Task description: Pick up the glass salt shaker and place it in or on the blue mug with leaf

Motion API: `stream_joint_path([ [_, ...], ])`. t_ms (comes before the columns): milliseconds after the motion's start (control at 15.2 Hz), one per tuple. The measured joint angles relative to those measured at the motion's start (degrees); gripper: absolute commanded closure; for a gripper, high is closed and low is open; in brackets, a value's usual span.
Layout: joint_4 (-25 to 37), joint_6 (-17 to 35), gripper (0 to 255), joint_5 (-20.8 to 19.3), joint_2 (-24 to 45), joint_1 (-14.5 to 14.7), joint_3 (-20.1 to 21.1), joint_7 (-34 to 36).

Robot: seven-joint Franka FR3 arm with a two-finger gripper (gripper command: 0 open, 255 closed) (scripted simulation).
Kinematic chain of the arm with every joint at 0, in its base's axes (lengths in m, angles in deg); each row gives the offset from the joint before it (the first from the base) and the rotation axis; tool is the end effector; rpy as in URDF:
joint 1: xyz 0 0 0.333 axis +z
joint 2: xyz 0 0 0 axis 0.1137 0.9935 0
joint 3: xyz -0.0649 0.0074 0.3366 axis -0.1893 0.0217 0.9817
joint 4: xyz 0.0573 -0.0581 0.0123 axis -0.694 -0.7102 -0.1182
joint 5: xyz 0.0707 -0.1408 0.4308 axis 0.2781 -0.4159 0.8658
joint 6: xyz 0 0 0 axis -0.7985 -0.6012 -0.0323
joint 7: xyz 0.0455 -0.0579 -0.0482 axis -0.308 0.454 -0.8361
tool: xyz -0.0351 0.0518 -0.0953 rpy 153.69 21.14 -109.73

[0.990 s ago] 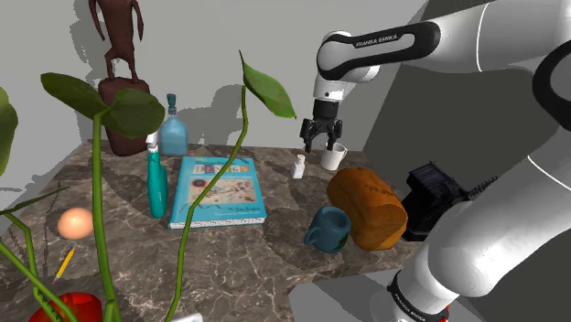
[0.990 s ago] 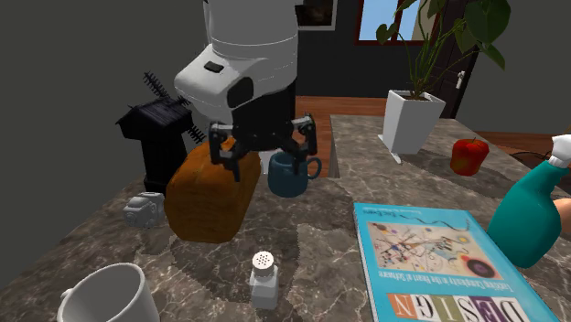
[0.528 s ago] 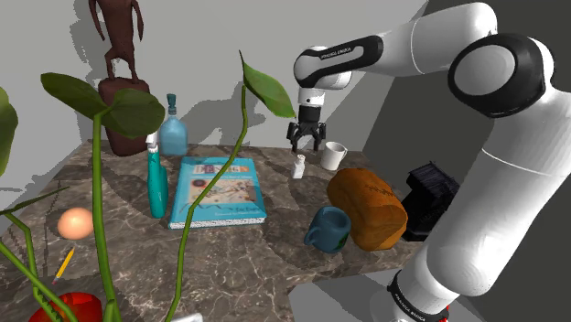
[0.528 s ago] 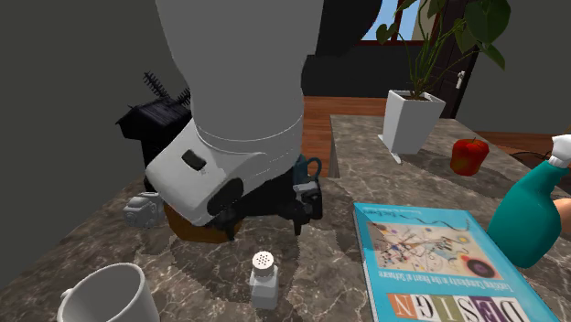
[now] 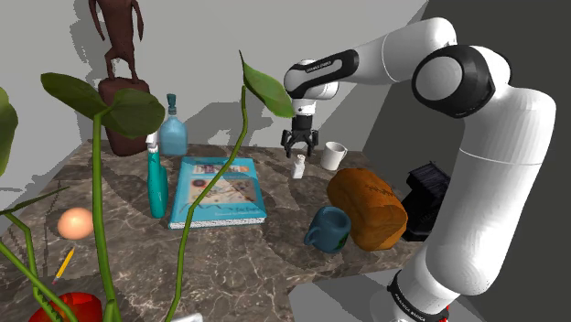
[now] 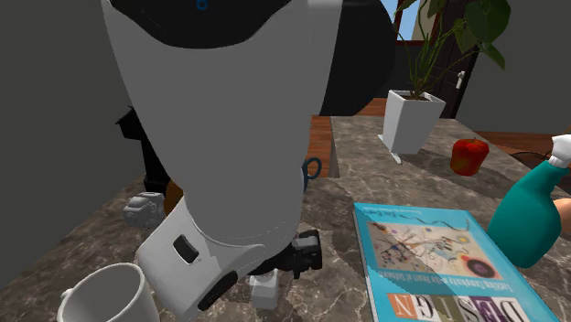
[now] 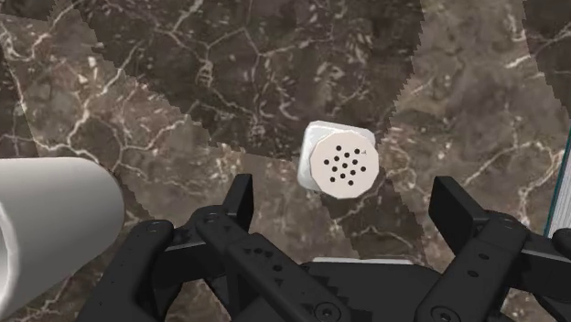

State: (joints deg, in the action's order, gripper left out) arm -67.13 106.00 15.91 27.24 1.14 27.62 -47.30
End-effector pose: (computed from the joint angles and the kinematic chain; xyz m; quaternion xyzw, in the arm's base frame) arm 0.6291 -0.1663 0.3415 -0.9666 0.1999 0.1558 0.0371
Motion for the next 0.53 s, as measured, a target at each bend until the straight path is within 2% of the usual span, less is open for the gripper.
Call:
stream_joint_path([
  [198,-2.1,2.2,0,0.1,0.1,0.1,0.1,-0.1],
  [528,-2.7,2.8,0,0.1,0.1,0.1,0.1,-0.1],
])
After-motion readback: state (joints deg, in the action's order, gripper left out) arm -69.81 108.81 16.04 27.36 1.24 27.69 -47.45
